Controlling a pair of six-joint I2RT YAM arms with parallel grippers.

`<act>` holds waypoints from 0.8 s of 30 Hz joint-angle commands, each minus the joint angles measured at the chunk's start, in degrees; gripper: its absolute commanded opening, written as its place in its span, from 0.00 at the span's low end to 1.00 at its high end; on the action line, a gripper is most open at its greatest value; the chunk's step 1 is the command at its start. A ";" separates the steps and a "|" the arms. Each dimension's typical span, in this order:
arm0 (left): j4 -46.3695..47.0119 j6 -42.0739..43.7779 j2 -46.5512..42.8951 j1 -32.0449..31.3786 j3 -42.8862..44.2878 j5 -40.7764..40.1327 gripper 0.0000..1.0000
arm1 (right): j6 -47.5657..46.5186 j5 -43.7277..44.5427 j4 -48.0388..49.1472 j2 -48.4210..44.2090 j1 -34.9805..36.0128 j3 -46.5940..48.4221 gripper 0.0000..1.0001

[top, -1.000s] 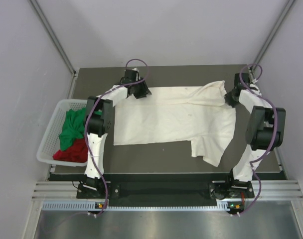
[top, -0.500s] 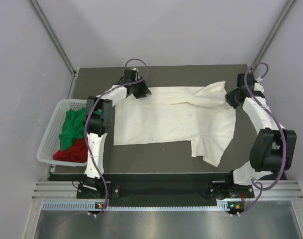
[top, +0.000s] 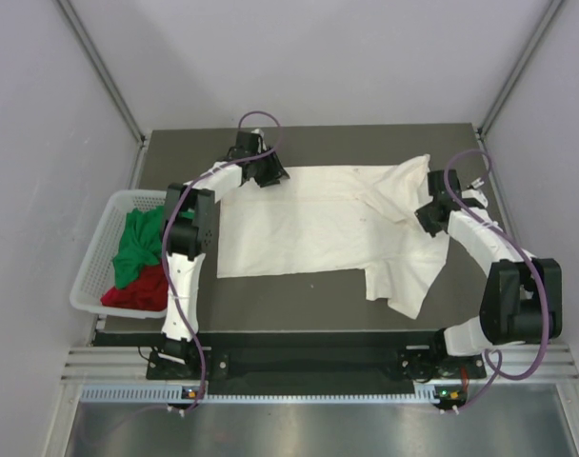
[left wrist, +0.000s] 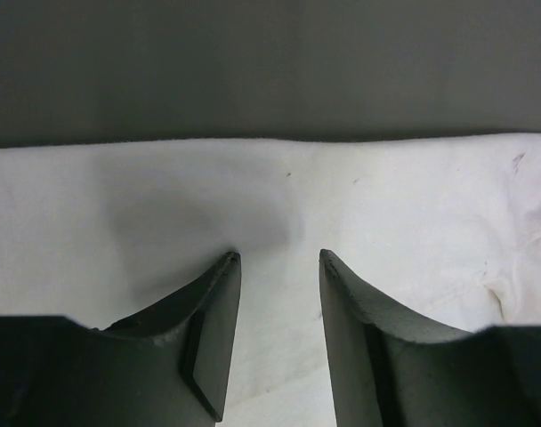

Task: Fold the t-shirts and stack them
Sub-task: Fold the tshirt

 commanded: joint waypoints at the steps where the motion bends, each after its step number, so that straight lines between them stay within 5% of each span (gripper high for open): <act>1: -7.23 2.26 5.62 0.77 -1.14 -5.59 0.47 | 1.95 4.25 2.58 -1.42 0.47 -0.44 0.00; 5: -7.94 2.09 5.80 0.77 -0.43 -5.59 0.47 | -2.67 3.65 4.50 -0.72 0.30 0.60 0.01; 6: -8.12 2.17 5.71 0.77 -0.43 -5.59 0.47 | -6.01 1.64 5.82 0.42 0.04 2.61 0.06; 8: -8.64 2.44 5.54 0.77 -0.43 -5.77 0.47 | -17.05 -3.18 12.47 2.00 -1.88 4.64 0.33; 10: -9.17 2.87 5.27 0.77 -0.87 -6.03 0.47 | -24.03 -15.30 17.06 6.04 -3.91 8.07 0.40; 15: -9.96 3.49 5.53 0.59 -1.22 -6.21 0.47 | -36.53 -18.17 9.71 20.61 -10.33 27.80 0.36; 24: -9.44 3.40 4.84 0.59 -2.45 -5.85 0.47 | -47.79 -21.41 11.64 34.86 -11.39 43.92 0.45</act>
